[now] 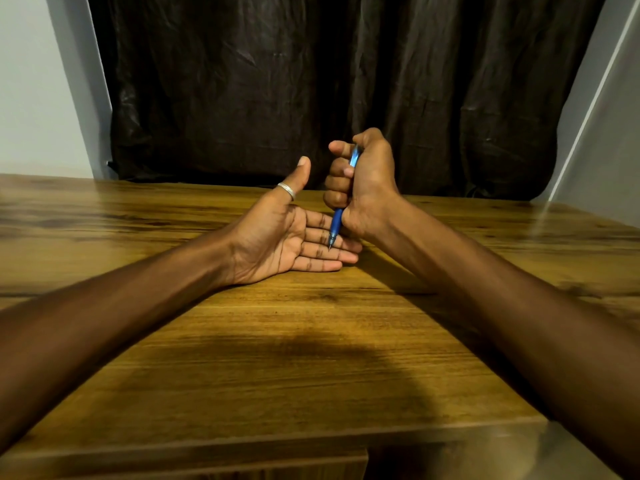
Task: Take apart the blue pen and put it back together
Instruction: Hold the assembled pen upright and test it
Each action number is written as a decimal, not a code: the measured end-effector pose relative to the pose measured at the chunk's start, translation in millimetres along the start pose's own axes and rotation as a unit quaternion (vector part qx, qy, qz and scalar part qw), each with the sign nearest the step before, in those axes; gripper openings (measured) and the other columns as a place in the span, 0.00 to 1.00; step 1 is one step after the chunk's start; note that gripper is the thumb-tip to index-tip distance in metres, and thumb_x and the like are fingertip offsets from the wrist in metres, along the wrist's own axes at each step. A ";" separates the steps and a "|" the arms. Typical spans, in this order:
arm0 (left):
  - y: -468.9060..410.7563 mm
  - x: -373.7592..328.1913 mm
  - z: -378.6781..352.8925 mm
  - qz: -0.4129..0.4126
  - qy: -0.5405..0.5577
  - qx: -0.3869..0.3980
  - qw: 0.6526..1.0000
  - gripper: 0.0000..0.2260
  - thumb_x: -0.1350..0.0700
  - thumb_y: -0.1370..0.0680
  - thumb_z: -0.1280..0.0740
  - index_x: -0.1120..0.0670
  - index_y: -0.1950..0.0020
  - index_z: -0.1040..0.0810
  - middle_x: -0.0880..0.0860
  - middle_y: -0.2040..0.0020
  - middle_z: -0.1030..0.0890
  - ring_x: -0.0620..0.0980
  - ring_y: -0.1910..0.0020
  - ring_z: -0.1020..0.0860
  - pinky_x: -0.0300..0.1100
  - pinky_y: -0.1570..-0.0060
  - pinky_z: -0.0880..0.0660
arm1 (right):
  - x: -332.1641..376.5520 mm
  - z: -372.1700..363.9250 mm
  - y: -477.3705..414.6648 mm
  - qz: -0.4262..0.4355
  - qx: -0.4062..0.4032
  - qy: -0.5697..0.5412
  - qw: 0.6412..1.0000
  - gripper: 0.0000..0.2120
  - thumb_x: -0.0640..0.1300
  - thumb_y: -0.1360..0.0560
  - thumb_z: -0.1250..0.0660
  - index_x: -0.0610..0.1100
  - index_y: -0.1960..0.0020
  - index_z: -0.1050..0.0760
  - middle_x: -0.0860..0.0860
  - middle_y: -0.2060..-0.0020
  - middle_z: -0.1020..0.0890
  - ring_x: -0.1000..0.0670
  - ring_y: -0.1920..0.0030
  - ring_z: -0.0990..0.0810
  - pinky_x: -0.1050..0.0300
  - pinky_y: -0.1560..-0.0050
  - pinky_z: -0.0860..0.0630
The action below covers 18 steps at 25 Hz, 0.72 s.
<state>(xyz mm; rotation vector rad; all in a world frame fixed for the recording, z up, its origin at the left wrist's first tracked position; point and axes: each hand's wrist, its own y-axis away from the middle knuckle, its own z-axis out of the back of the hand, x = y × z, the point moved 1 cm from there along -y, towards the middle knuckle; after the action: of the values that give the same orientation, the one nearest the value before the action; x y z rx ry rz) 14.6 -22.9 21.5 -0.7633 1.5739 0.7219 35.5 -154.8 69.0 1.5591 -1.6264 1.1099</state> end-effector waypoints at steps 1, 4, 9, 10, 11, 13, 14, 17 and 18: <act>0.1 0.0 0.1 0.000 0.000 0.002 1.000 0.49 0.23 0.26 0.50 0.67 0.31 0.27 0.68 0.37 0.19 0.62 0.35 0.20 0.52 0.35 0.25 | 0.2 0.0 -0.1 -0.001 0.000 -0.001 1.000 0.15 0.51 0.19 0.48 0.43 0.55 0.27 0.54 0.78 0.37 0.55 0.78 0.43 0.62 0.78 0.46; 0.0 0.1 0.4 -0.001 0.001 0.004 1.000 0.49 0.23 0.26 0.50 0.67 0.32 0.27 0.68 0.37 0.19 0.62 0.35 0.20 0.52 0.35 0.24 | 0.7 0.1 0.1 -0.003 0.002 0.003 1.000 0.16 0.51 0.19 0.48 0.43 0.55 0.27 0.54 0.78 0.37 0.55 0.78 0.43 0.62 0.78 0.46; -0.2 0.6 0.5 -0.003 0.000 0.008 1.000 0.48 0.23 0.27 0.49 0.66 0.33 0.26 0.68 0.38 0.19 0.62 0.36 0.20 0.51 0.36 0.23 | 1.0 1.0 0.6 -0.005 0.004 0.007 1.000 0.17 0.53 0.18 0.48 0.43 0.55 0.27 0.54 0.78 0.37 0.55 0.77 0.43 0.61 0.76 0.46; -0.3 0.6 0.4 -0.003 0.000 0.008 1.000 0.48 0.23 0.27 0.49 0.66 0.33 0.26 0.68 0.38 0.19 0.62 0.36 0.20 0.51 0.37 0.23 | 1.1 0.9 0.7 -0.004 0.006 0.006 1.000 0.17 0.52 0.19 0.48 0.43 0.55 0.27 0.54 0.78 0.37 0.55 0.77 0.43 0.61 0.76 0.47; -0.3 0.6 0.6 -0.003 0.002 0.009 1.000 0.48 0.23 0.27 0.49 0.66 0.33 0.26 0.68 0.38 0.19 0.62 0.36 0.20 0.50 0.37 0.22 | 1.2 1.0 0.8 -0.002 0.007 0.005 1.000 0.16 0.52 0.19 0.48 0.43 0.55 0.27 0.54 0.78 0.37 0.55 0.77 0.43 0.60 0.76 0.46; -0.5 0.7 1.0 -0.001 0.005 0.010 1.000 0.48 0.23 0.27 0.49 0.66 0.32 0.26 0.68 0.37 0.19 0.62 0.36 0.20 0.50 0.38 0.22 | 1.5 1.0 1.2 0.004 0.007 0.007 1.000 0.16 0.51 0.19 0.48 0.43 0.54 0.27 0.54 0.78 0.37 0.55 0.77 0.43 0.61 0.76 0.46; -0.6 0.6 1.2 0.000 0.005 0.012 1.000 0.49 0.23 0.27 0.49 0.66 0.32 0.26 0.68 0.37 0.19 0.62 0.35 0.20 0.50 0.37 0.22 | 1.6 0.9 1.4 0.005 0.006 0.008 1.000 0.16 0.50 0.19 0.48 0.43 0.54 0.27 0.54 0.78 0.37 0.55 0.77 0.43 0.61 0.77 0.46; -1.1 1.0 1.7 0.001 0.003 0.013 1.000 0.49 0.23 0.27 0.48 0.66 0.31 0.27 0.68 0.36 0.20 0.61 0.35 0.20 0.51 0.36 0.23 | 1.6 0.9 1.7 0.003 0.006 0.009 1.000 0.16 0.50 0.19 0.48 0.43 0.54 0.27 0.54 0.78 0.37 0.55 0.78 0.43 0.61 0.77 0.46; -1.3 1.1 1.9 0.001 0.001 0.012 1.000 0.49 0.23 0.27 0.48 0.66 0.31 0.27 0.68 0.36 0.20 0.61 0.35 0.20 0.51 0.36 0.24 | 1.3 0.9 1.8 0.002 0.007 0.009 1.000 0.16 0.51 0.19 0.48 0.43 0.54 0.27 0.54 0.78 0.37 0.55 0.77 0.43 0.61 0.77 0.46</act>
<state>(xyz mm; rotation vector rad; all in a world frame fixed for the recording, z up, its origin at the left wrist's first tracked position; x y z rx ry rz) 16.7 -22.2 20.2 -0.7451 1.5825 0.7017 33.7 -156.3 69.5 1.5513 -1.6139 1.1355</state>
